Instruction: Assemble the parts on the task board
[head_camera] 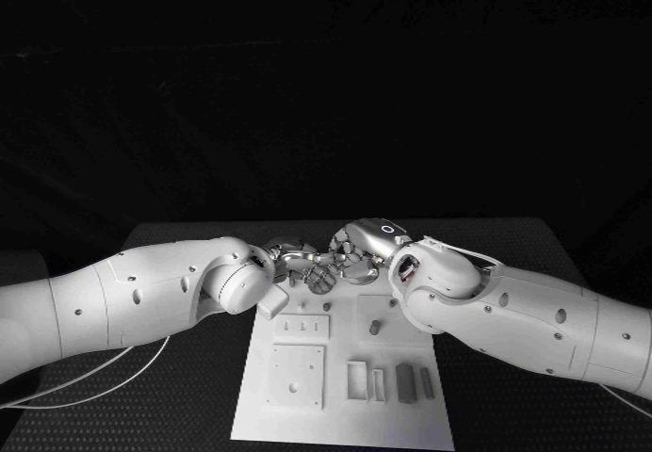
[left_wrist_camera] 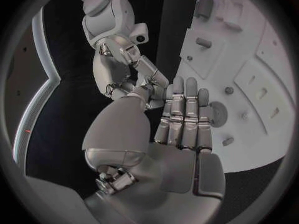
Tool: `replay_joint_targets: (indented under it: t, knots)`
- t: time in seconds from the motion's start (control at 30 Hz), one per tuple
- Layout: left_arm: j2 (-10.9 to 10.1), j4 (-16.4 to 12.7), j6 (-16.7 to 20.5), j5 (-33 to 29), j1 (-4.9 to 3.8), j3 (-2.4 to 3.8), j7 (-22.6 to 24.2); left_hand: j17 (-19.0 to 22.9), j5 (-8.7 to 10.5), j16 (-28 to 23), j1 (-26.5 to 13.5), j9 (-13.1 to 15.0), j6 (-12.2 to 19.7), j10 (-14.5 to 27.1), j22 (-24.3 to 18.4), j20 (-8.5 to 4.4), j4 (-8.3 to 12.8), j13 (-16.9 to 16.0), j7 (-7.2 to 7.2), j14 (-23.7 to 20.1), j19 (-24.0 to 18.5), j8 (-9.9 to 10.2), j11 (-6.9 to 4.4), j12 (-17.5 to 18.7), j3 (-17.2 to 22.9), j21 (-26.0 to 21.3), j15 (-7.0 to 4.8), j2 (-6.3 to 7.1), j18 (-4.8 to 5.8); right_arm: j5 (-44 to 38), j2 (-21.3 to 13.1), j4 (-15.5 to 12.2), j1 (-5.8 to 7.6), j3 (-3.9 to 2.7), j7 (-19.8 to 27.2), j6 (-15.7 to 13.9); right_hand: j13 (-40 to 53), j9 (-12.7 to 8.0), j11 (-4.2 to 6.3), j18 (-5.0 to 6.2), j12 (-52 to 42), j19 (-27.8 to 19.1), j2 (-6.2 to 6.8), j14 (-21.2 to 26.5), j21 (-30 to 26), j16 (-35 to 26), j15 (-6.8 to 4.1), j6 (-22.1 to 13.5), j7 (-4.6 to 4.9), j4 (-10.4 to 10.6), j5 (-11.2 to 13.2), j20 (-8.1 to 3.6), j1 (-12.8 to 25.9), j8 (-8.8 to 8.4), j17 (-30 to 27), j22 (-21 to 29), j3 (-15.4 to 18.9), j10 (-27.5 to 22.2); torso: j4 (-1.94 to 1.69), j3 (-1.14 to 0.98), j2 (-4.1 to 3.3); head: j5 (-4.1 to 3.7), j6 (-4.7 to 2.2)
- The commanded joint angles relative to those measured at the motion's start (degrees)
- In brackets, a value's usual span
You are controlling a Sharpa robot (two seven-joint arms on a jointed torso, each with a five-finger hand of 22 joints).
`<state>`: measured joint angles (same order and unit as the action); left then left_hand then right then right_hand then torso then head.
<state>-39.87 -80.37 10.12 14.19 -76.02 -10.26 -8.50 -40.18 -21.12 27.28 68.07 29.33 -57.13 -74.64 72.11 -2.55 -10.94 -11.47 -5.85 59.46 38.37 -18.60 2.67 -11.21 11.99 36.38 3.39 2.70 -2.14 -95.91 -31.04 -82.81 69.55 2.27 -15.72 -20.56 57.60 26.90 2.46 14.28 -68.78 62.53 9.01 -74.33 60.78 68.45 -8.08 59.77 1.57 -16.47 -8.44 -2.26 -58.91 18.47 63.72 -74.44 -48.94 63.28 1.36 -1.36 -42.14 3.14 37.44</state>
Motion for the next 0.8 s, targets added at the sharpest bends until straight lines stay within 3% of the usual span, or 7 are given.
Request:
replay_joint_targets:
  t: [0.03, 0.13, 0.17, 0.23, 0.33, 0.37, 0.8]
  knots:
    - [0.24, -0.23, -0.15, -0.97, -0.12, 0.15, 0.54, -0.09, 0.08, 0.25, 1.05, -0.01, -0.48, 0.50, -0.12, 0.11, 1.83, -0.17, 0.03, -0.29, -0.60, -0.20, 0.12, -0.55, 0.40, 0.38, -0.19, -1.67, -0.12, -0.77, 0.15, -0.25, -0.16, 0.09, 0.28, 1.12, -0.09, 2.55, 0.01, 0.72, 0.20, 0.48, 0.16, -0.32, 0.22, 0.06, -0.03, 4.28, 2.17, 0.07, -0.30, -0.11, 0.27, 2.03, -0.06, 0.10, -0.39, 0.56, 0.02, 0.00, 0.02, 0.08, 0.10]
    - [0.25, -0.17, -0.04, -1.05, -0.12, 0.15, 0.55, -0.10, 0.02, 0.23, 1.60, -0.08, -0.49, 0.63, -0.28, 0.14, 3.75, -0.26, 0.09, -0.34, -0.75, -0.23, 0.11, -0.76, 1.29, 0.35, -0.17, -2.85, -0.04, -0.78, 0.13, -0.30, -0.17, 0.09, 0.29, 1.26, -0.09, 2.55, 0.01, 0.72, 0.20, 0.49, 0.16, -0.32, 0.22, 0.06, -0.03, 4.29, 2.17, 0.07, -0.31, -0.11, 0.28, 2.03, -0.06, 0.10, -0.39, 0.57, 0.03, 0.00, 0.02, 0.08, 0.17]
    - [0.24, -0.13, -0.07, -1.07, -0.12, 0.15, 0.53, -0.07, 2.76, 0.19, 1.90, -0.16, -0.53, 0.69, -0.44, 0.16, 4.53, -0.29, 0.11, -0.33, -0.72, -0.22, 0.11, -0.85, 3.09, 0.31, -0.16, -2.96, -0.01, -0.78, 0.13, -0.29, -0.19, 0.09, 0.29, 1.29, -0.09, 2.55, 0.02, 0.72, 0.20, 0.49, 0.16, -0.32, 0.22, 0.06, -0.03, 4.29, 2.17, 0.07, -0.32, -0.11, 0.28, 2.03, -0.06, 0.10, -0.39, 0.57, 0.04, -0.01, 0.01, 0.14, 0.19]
    - [0.22, -0.10, 0.02, -1.10, -0.12, 0.15, 0.54, 0.00, 4.21, 0.13, -0.13, -0.43, -0.66, 0.85, -0.69, 0.13, 7.43, -0.39, 0.15, -0.28, -0.79, -0.22, 0.07, -1.20, 8.24, 0.44, -0.07, -2.54, 0.19, -0.82, 0.13, -0.29, -0.22, 0.10, 0.25, 1.36, -0.09, 2.55, 0.02, 0.72, 0.20, 0.50, 0.17, -0.33, 0.22, 0.06, -0.03, 4.30, 2.17, 0.07, -0.33, -0.12, 0.28, 2.03, -0.06, 0.10, -0.40, 0.57, 0.02, -0.01, 0.00, 0.22, 0.26]
    - [0.17, -0.13, -0.24, -1.12, -0.12, 0.14, 0.53, -0.06, 4.37, 0.19, -12.21, -0.65, -0.80, 1.08, -0.66, 0.16, 19.02, -0.62, 0.10, -0.25, -0.77, -0.59, 0.09, -2.02, 17.44, 1.68, -0.01, -4.11, 0.48, -0.82, 0.13, -0.14, -0.26, 0.12, 0.24, 1.42, -0.09, 2.55, 0.02, 0.72, 0.20, 0.50, 0.17, -0.33, 0.22, 0.06, -0.04, 4.30, 2.17, 0.07, -0.35, -0.12, 0.28, 2.03, -0.06, 0.11, -0.40, 0.58, 0.03, 0.00, 0.02, 0.24, 0.30]
    - [0.16, -0.15, -0.31, -1.16, -0.12, 0.14, 0.53, -0.10, 4.44, 0.26, -14.92, -0.62, -0.95, 1.04, -0.62, 0.18, 21.56, -0.69, 0.20, -0.17, -0.75, -0.80, 0.07, -2.25, 19.60, 2.06, -0.04, -4.45, 0.51, -0.82, 0.13, -0.09, -0.28, 0.12, 0.24, 1.47, -0.09, 2.55, 0.02, 0.72, 0.20, 0.50, 0.17, -0.34, 0.22, 0.06, -0.04, 4.30, 2.17, 0.07, -0.36, -0.12, 0.28, 2.03, -0.06, 0.11, -0.40, 0.59, 0.01, 0.01, 0.03, 0.23, 0.33]
    - [-0.04, -0.34, -0.60, -1.89, -0.12, 0.14, 0.53, -0.19, 1.54, 0.34, -17.74, -0.43, -0.91, 1.16, -0.57, 0.27, 25.75, -0.78, 0.40, -0.22, -1.00, -1.27, 0.08, -2.58, 23.12, 2.87, 0.02, -5.38, 0.63, -0.80, 0.25, 0.68, -0.53, 0.14, 0.40, 1.70, -0.09, 2.55, 0.03, 0.72, 0.22, 0.53, 0.17, -0.36, 0.22, 0.05, -0.05, 4.32, 2.16, 0.08, -0.39, -0.13, 0.31, 2.02, -0.07, 0.12, -0.41, 0.62, -0.05, 0.06, 0.02, 0.25, 0.52]
